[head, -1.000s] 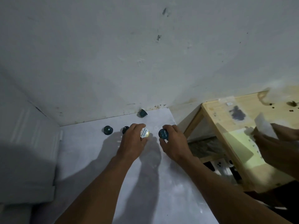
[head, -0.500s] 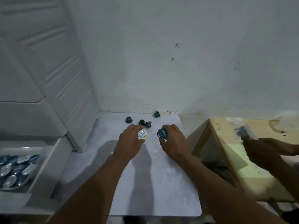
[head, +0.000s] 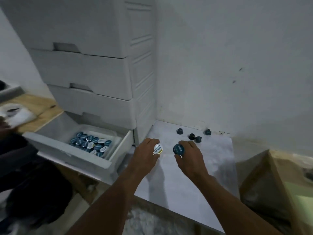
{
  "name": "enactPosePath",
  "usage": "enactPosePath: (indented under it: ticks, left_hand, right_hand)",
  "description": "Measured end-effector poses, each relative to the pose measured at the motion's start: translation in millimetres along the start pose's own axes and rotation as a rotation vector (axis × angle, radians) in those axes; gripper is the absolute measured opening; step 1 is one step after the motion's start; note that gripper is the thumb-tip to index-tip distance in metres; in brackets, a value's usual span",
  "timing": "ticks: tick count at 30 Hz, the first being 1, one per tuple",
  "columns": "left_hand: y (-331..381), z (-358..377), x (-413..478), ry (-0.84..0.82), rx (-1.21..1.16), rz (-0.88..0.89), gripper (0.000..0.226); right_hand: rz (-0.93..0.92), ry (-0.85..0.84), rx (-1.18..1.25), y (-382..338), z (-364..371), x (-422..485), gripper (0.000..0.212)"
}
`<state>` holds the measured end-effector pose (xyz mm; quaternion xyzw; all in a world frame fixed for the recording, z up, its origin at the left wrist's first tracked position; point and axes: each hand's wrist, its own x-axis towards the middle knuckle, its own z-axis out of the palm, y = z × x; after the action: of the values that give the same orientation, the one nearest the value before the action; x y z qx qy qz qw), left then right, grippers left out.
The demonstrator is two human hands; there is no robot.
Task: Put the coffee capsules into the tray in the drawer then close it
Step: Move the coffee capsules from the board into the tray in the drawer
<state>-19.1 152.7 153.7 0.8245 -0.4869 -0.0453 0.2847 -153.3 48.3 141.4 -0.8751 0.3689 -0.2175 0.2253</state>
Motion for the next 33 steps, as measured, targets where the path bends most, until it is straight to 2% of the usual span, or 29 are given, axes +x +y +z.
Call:
enactPosePath:
  ticks: [3, 7, 11, 16, 19, 22, 26, 33]
  left_hand:
    - [-33.8, -28.4, -11.9, 0.041, 0.023, -0.048, 0.046]
    - [-89.1, -68.0, -24.1, 0.084, 0.048, -0.095, 0.036]
    - [-153.8, -109.0, -29.7, 0.122, 0.064, -0.114, 0.041]
    - [-230.9, -160.7, -28.5, 0.130, 0.109, -0.073, 0.031]
    - [-270.4, -188.3, -26.3, 0.127, 0.113, -0.078, 0.033]
    - [-302.4, -207.1, -18.0, 0.122, 0.113, -0.064, 0.037]
    - [-333.5, -215.9, 1.5, 0.084, 0.073, -0.060, 0.047]
    - [-368.2, -205.8, 60.7, 0.010, 0.050, -0.066, 0.047]
  right_hand:
    - [-0.057, -0.014, 0.025, -39.0, 21.6, 5.3, 0.053]
    - [-0.147, -0.036, 0.045, -95.8, 58.8, 15.2, 0.039]
    - [-0.188, -0.038, 0.064, -157.8, 101.9, 26.6, 0.033]
    - [-0.146, -0.024, 0.087, -229.7, 154.4, 35.3, 0.034]
    - [-0.084, -0.021, 0.116, -262.4, 179.1, 37.2, 0.039]
    - [-0.053, -0.018, 0.108, -284.1, 200.4, 41.9, 0.045]
    - [-0.015, -0.027, 0.077, -298.1, 221.0, 57.3, 0.041]
    - [0.025, -0.090, 0.051, -301.4, 256.9, 116.5, 0.038]
